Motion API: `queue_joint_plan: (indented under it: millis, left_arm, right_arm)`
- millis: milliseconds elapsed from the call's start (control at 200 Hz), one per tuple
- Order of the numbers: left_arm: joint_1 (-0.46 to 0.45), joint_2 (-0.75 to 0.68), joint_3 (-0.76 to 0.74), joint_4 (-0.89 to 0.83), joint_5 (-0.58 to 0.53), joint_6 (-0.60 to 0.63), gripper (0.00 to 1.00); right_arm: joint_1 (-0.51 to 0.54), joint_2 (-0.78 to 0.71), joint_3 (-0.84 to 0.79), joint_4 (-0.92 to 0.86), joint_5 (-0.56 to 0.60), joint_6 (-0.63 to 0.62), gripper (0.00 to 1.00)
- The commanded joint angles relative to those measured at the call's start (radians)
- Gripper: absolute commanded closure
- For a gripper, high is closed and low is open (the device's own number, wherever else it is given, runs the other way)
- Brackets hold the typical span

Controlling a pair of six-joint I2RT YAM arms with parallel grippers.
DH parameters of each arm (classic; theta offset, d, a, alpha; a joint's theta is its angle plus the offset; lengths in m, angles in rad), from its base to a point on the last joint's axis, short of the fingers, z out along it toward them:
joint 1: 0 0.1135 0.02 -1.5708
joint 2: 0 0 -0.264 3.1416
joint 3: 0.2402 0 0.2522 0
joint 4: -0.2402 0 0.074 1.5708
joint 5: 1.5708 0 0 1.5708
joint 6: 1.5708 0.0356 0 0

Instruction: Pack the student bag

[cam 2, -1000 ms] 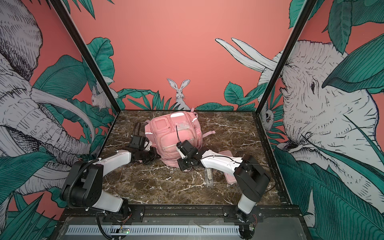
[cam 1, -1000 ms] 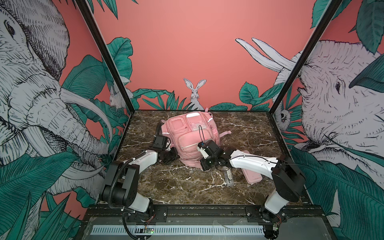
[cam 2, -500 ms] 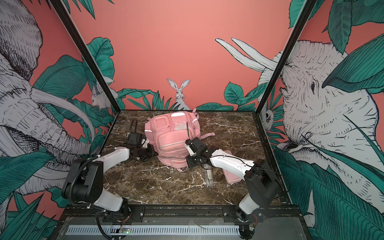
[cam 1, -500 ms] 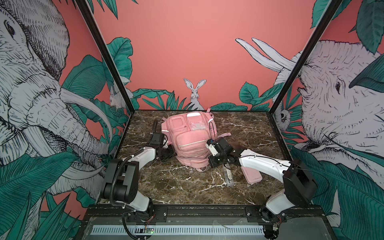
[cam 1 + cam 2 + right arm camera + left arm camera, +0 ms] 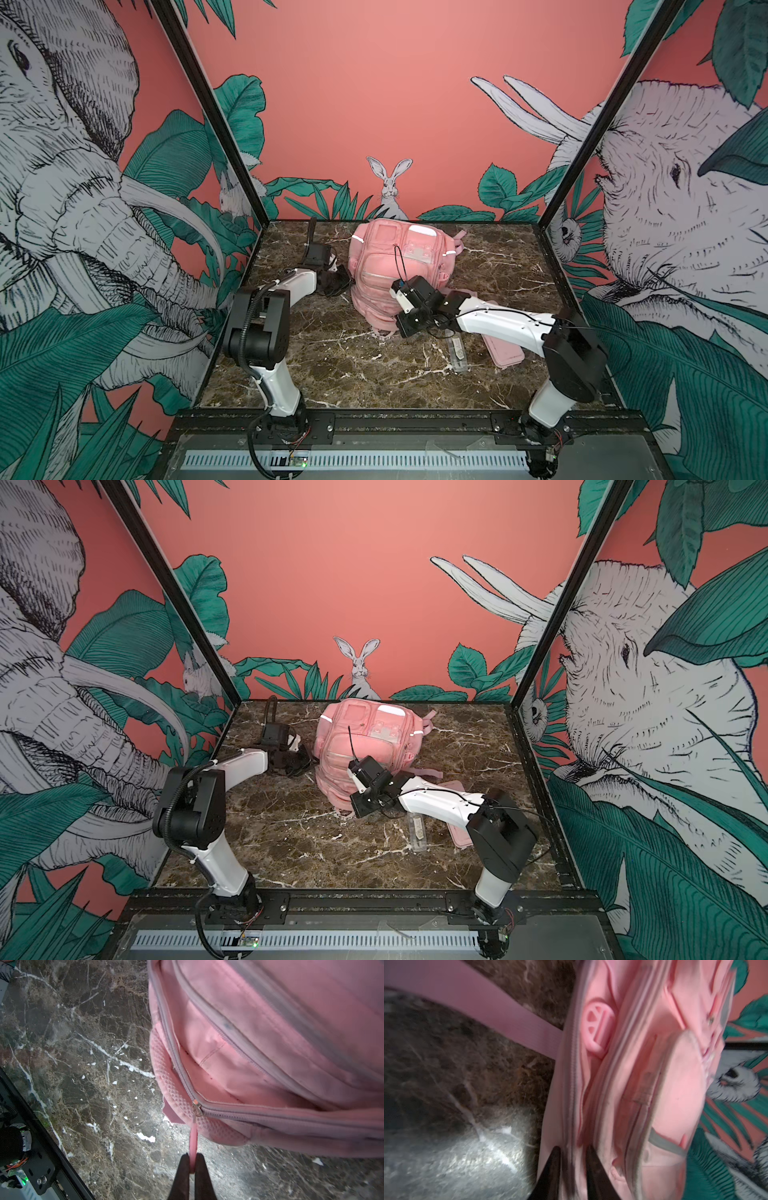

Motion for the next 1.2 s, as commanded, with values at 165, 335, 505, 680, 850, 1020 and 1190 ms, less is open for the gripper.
queue_joint_plan:
  millis: [165, 335, 505, 680, 850, 1020, 1190]
  left_arm:
    - [-0.005, -0.189, -0.083, -0.08, 0.007, 0.078, 0.5]
    - [-0.029, -0.292, -0.207, -0.093, 0.04, 0.04, 0.5]
    - [-0.117, -0.354, -0.276, -0.076, 0.047, -0.032, 0.51]
    - [-0.16, -0.354, -0.306, -0.038, 0.056, -0.078, 0.51]
    - [-0.183, -0.342, -0.306, -0.028, 0.044, -0.088, 0.52]
    - [-0.189, -0.296, -0.297, -0.011, 0.037, -0.089, 0.55]
    - [-0.19, -0.258, -0.279, -0.005, 0.029, -0.077, 0.62]
  right_arm:
    - [0.022, 0.044, 0.085, 0.041, -0.071, 0.01, 1.0]
    - [0.025, 0.048, 0.083, 0.046, -0.098, 0.006, 1.0]
    - [0.026, 0.04, 0.074, 0.065, -0.114, 0.014, 1.0]
    - [0.03, 0.038, 0.08, 0.069, -0.12, 0.015, 1.0]
    - [0.032, 0.04, 0.077, 0.064, -0.122, 0.014, 1.0]
    - [0.037, 0.044, 0.081, 0.07, -0.143, 0.013, 1.0]
    - [0.05, 0.058, 0.083, 0.069, -0.154, 0.009, 1.0]
